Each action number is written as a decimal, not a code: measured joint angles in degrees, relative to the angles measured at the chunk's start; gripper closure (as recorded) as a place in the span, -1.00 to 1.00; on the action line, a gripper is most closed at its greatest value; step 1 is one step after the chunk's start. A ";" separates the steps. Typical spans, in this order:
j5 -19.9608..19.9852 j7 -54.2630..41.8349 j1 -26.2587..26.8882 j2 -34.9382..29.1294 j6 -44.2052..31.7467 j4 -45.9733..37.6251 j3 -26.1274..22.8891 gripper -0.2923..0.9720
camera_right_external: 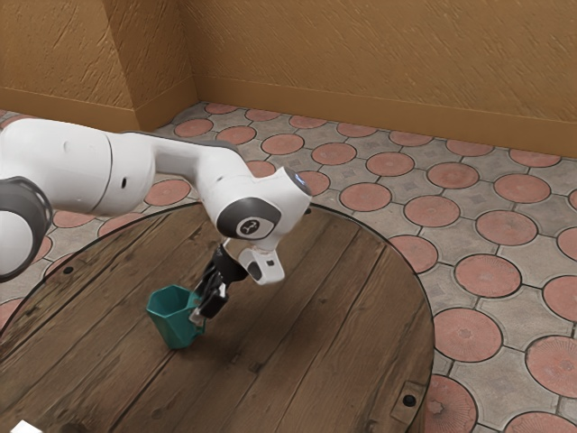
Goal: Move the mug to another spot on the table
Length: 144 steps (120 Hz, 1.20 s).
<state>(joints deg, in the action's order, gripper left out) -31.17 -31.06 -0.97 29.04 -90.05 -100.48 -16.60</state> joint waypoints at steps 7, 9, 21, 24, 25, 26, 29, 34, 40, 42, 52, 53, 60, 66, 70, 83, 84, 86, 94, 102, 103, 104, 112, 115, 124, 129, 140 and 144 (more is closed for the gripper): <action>0.24 0.09 0.00 -0.03 -0.01 0.00 -0.01 -0.34; 0.32 0.12 0.00 -0.05 -0.02 0.00 -0.01 -0.36; 0.87 0.25 0.00 -0.15 -0.04 0.01 -0.01 -0.42; 0.99 0.28 0.00 -0.16 -0.05 0.09 -0.01 -0.44; 1.03 0.29 0.00 -0.17 -0.05 0.14 -0.01 -0.44; 1.06 0.30 0.00 -0.19 -0.06 0.18 -0.01 -0.45; 1.15 0.33 0.00 -0.19 -0.06 0.31 -0.01 -0.46; 1.26 0.37 0.00 -0.18 -0.10 0.59 -0.01 -0.47; 1.50 0.42 0.00 -0.18 -0.28 0.95 0.04 -0.48; 1.58 0.44 0.00 -0.18 -0.34 1.04 0.05 -0.49; 1.87 0.50 0.00 -0.15 -0.70 2.33 0.07 -0.50; 1.88 0.50 0.00 -0.14 -0.76 2.51 0.07 -0.51; 1.99 0.51 0.00 -0.10 -1.10 3.74 0.08 -0.51; 2.21 0.51 0.00 -0.09 -1.32 5.43 0.06 -0.52; 2.73 0.48 0.00 -0.12 -1.43 7.14 0.07 -0.52; 5.83 0.29 -0.12 -0.83 -1.73 11.57 0.08 -0.53; 6.15 0.27 -0.13 -0.96 -1.75 11.77 0.08 -0.53; 6.98 0.26 -0.15 -1.64 -1.93 12.08 0.12 -0.53; 10.45 0.22 -0.18 -5.58 -2.91 12.26 0.89 -0.53; 13.96 0.23 -0.08 -9.24 -4.27 11.30 1.92 -0.53; 14.41 0.24 -0.06 -9.66 -4.48 11.10 2.16 -0.53; 14.85 0.26 -0.05 -10.03 -4.69 10.94 2.40 -0.53; 17.52 0.83 -0.09 -13.61 -6.06 9.61 3.68 -0.53; 18.28 1.39 -0.09 -15.17 -6.39 8.98 3.91 -0.54; 20.57 3.94 0.07 -19.39 -7.11 8.13 4.36 -0.54; 22.01 5.53 0.30 -22.42 -7.39 7.54 4.71 -0.54; 25.69 8.76 1.37 -27.79 -7.12 7.06 7.00 -0.54; 27.04 9.88 1.79 -28.50 -6.64 7.46 7.88 -0.54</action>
<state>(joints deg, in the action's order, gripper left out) -4.13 -21.18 0.82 0.54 -96.69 -93.02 -8.72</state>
